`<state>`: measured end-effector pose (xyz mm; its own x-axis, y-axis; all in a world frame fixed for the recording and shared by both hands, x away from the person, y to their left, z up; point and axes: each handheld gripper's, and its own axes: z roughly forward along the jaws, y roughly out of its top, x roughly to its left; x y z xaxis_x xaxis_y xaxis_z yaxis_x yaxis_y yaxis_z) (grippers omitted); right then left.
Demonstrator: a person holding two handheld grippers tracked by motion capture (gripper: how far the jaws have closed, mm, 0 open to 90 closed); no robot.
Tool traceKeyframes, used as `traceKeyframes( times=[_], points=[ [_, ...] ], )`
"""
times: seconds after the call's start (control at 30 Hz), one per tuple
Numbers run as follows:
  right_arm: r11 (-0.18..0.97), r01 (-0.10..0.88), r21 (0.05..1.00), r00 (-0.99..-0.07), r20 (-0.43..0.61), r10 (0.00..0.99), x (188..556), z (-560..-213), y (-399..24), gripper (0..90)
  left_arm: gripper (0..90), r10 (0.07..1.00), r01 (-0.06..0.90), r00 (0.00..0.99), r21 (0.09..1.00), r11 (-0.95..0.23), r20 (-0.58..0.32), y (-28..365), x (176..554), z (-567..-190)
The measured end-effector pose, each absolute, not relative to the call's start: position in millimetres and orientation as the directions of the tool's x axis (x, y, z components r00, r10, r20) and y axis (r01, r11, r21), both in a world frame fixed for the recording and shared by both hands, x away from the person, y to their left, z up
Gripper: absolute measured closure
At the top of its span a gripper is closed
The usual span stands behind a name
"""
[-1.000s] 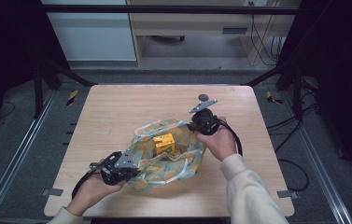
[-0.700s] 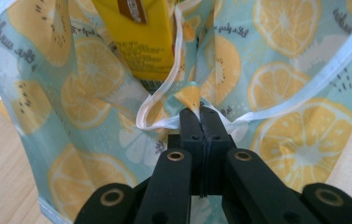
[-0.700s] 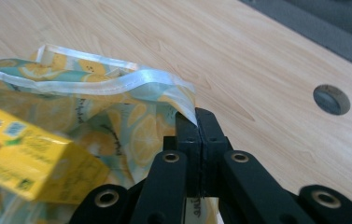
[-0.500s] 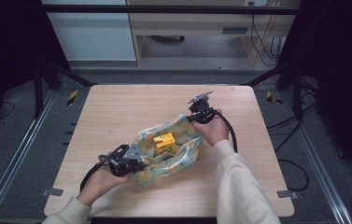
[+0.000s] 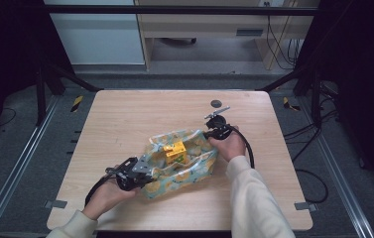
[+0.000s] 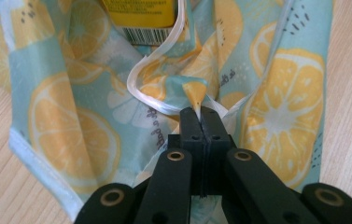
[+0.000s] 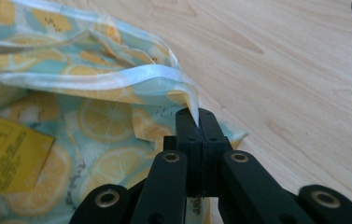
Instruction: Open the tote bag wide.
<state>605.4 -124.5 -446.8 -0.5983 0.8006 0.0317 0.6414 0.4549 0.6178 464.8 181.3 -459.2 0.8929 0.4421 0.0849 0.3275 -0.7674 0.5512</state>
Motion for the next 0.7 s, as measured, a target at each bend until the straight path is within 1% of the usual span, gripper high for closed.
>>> traceKeyframes(
  times=[0.5, 0.53, 0.7],
  points=[
    [0.475, 0.648, 0.595, -0.601, 0.017, 0.799, 588.5, -449.7, -135.4, 89.6, 89.9, 0.462, 0.346, 0.883, 0.551, -0.76, 0.082, 195.4, 461.1, -461.2],
    [0.49, 0.642, 0.59, -0.609, 0.004, 0.793, 587.9, -450.6, -136.4, 89.3, 89.9, 0.461, 0.346, 0.884, 0.551, -0.76, 0.081, 195.2, 460.2, -461.4],
    [0.492, 0.648, 0.581, -0.603, -0.003, 0.798, 587.7, -451.4, -138.4, 83.4, 89.8, 0.45, 0.333, 0.889, 0.548, -0.767, 0.089, 193.7, 455.4, -461.6]
  ],
)
